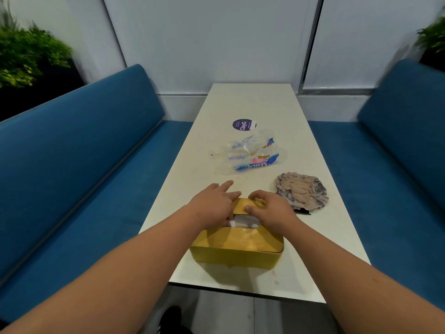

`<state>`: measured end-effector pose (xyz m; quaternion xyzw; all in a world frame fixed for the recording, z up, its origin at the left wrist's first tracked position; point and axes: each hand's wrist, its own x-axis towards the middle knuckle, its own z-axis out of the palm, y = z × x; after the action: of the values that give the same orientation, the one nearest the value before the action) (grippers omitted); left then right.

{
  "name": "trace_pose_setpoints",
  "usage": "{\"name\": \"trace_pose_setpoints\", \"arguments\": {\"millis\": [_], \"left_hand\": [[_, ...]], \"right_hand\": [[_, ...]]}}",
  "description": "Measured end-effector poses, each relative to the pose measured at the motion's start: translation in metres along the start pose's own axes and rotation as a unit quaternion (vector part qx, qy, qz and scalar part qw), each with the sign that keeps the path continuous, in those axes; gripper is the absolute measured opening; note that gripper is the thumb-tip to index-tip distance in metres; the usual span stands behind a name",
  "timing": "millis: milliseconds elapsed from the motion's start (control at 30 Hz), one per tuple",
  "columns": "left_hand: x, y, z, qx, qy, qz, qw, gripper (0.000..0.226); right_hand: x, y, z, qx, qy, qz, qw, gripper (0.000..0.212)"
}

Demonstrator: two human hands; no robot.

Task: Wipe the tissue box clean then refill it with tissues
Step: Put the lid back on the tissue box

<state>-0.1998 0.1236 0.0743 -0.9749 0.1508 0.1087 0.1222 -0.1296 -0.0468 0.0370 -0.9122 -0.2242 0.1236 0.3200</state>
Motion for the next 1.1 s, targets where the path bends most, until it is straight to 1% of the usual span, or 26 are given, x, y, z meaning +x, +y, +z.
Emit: {"name": "trace_pose_setpoints", "arguments": {"millis": [200, 333, 400, 467, 533, 600, 667, 733, 767, 833, 867, 933, 1000, 1033, 1100], "left_hand": [[0.005, 0.005, 0.003, -0.006, 0.01, 0.007, 1.0, 0.025], [0.002, 0.003, 0.003, -0.067, 0.019, 0.007, 0.998, 0.023], [-0.001, -0.001, 0.001, -0.122, 0.037, -0.006, 0.992, 0.023], [-0.005, -0.004, -0.002, -0.215, 0.064, -0.042, 0.974, 0.021], [-0.008, -0.006, -0.004, -0.305, 0.081, -0.089, 0.945, 0.019], [-0.011, -0.007, -0.005, -0.358, 0.089, -0.118, 0.922, 0.019], [-0.012, -0.007, -0.004, -0.404, 0.109, -0.136, 0.898, 0.018], [-0.013, -0.007, -0.001, -0.443, 0.137, -0.16, 0.872, 0.014], [-0.014, -0.007, 0.0, -0.454, 0.152, -0.171, 0.861, 0.012], [-0.019, -0.008, 0.006, -0.461, 0.172, -0.176, 0.852, 0.011], [-0.023, -0.009, 0.01, -0.457, 0.172, -0.171, 0.856, 0.018], [-0.03, -0.011, 0.017, -0.428, 0.154, -0.153, 0.878, 0.032], [-0.031, -0.01, 0.022, -0.386, 0.149, -0.148, 0.898, 0.031], [-0.03, -0.009, 0.023, -0.382, 0.16, -0.162, 0.896, 0.028], [-0.027, -0.007, 0.022, -0.393, 0.189, -0.2, 0.878, 0.024]], "right_hand": [[-0.001, -0.001, -0.001, -0.003, 0.002, 0.003, 1.0, 0.042], [-0.002, -0.002, -0.001, -0.002, 0.001, 0.002, 1.0, 0.042], [-0.002, -0.001, -0.002, -0.011, 0.0, 0.0, 1.0, 0.041], [-0.004, -0.001, -0.002, -0.012, 0.015, -0.017, 1.0, 0.04], [-0.008, -0.001, -0.005, 0.019, 0.033, -0.05, 0.998, 0.037], [-0.011, -0.004, -0.009, 0.025, 0.027, -0.091, 0.995, 0.039], [-0.014, -0.007, -0.012, -0.015, 0.01, -0.128, 0.992, 0.04], [-0.014, -0.009, -0.01, -0.062, 0.01, -0.149, 0.987, 0.032], [-0.014, -0.009, -0.008, -0.074, 0.014, -0.152, 0.986, 0.028], [-0.013, -0.01, -0.006, -0.067, 0.025, -0.142, 0.987, 0.021], [-0.014, -0.01, -0.006, -0.056, 0.028, -0.134, 0.989, 0.02], [-0.015, -0.009, -0.006, -0.045, 0.026, -0.123, 0.991, 0.019], [-0.016, -0.009, -0.007, -0.047, 0.024, -0.113, 0.992, 0.02], [-0.017, -0.01, -0.008, -0.049, 0.025, -0.105, 0.993, 0.02], [-0.017, -0.011, -0.009, -0.05, 0.033, -0.091, 0.994, 0.021]]}}
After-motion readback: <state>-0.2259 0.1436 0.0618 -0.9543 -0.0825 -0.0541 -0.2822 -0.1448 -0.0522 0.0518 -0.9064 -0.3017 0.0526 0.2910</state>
